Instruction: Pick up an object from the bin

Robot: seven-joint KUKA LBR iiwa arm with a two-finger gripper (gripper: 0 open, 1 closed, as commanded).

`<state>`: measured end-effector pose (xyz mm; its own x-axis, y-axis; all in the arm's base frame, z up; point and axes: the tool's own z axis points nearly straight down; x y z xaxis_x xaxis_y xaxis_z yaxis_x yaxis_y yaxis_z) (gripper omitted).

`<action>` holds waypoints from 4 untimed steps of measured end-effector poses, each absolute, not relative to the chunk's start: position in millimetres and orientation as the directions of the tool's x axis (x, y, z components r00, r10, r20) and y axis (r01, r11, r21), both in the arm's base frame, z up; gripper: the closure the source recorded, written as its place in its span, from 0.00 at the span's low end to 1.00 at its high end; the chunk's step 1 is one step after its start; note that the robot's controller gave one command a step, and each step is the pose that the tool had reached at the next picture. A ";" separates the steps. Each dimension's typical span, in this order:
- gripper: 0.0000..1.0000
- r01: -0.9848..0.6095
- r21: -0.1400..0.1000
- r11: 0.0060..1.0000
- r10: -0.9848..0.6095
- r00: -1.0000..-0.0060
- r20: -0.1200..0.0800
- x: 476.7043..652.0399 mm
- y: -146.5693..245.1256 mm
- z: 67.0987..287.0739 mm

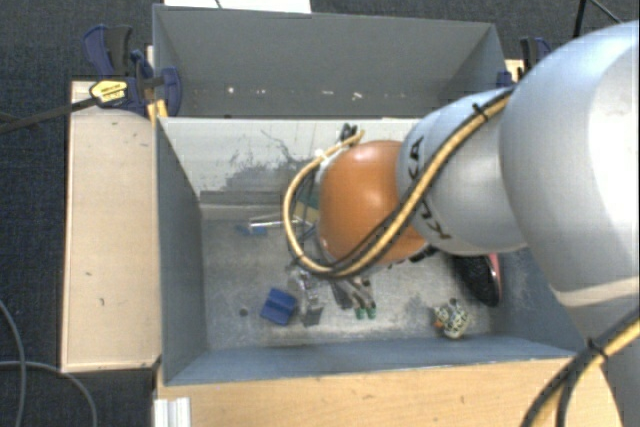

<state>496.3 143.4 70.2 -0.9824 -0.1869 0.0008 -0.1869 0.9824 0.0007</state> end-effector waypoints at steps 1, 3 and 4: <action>1.00 -0.190 0.007 0.982 -0.190 -0.982 -0.010 503.4 249.7 150.7; 0.00 -0.269 0.000 0.963 -0.269 -0.963 -0.009 483.9 202.9 68.6; 1.00 -0.267 0.001 0.964 -0.267 -0.964 -0.005 482.8 205.3 71.4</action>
Offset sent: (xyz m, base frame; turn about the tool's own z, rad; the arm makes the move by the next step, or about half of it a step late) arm 0.0062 0.0998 0.0761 0.0040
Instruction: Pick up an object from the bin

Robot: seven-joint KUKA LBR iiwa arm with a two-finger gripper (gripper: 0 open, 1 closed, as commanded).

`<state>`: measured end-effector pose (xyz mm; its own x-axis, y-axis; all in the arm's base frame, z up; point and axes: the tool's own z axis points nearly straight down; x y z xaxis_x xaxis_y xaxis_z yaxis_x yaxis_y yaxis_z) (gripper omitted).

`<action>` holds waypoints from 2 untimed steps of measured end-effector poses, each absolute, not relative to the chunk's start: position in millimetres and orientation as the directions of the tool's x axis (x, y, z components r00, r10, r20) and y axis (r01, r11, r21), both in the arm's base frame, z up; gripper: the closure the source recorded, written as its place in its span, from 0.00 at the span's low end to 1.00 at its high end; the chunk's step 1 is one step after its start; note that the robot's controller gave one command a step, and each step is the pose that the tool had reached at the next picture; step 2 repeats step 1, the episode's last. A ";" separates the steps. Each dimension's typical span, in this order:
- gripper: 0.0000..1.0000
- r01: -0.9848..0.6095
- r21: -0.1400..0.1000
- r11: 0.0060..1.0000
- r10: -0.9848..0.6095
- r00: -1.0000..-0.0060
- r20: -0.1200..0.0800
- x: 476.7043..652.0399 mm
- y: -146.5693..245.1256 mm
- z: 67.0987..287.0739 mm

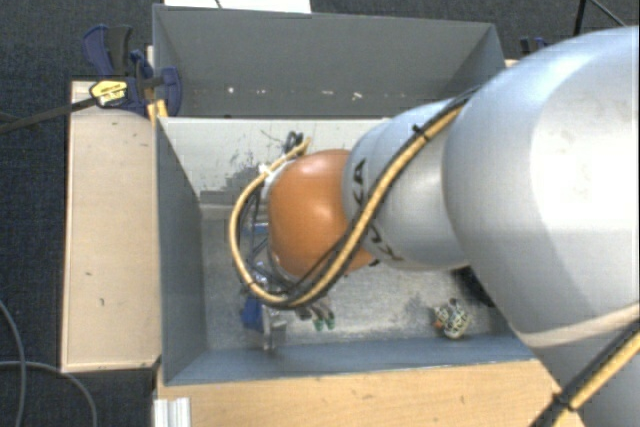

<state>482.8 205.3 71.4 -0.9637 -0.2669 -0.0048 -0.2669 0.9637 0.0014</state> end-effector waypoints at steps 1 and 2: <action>1.00 -0.272 0.001 0.962 -0.272 -0.962 -0.012 517.2 201.3 240.9; 1.00 -0.272 0.001 0.962 -0.272 -0.962 -0.012 517.2 201.3 240.9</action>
Offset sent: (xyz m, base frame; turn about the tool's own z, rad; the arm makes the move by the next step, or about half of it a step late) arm 0.0317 -0.0046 0.1645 -0.0102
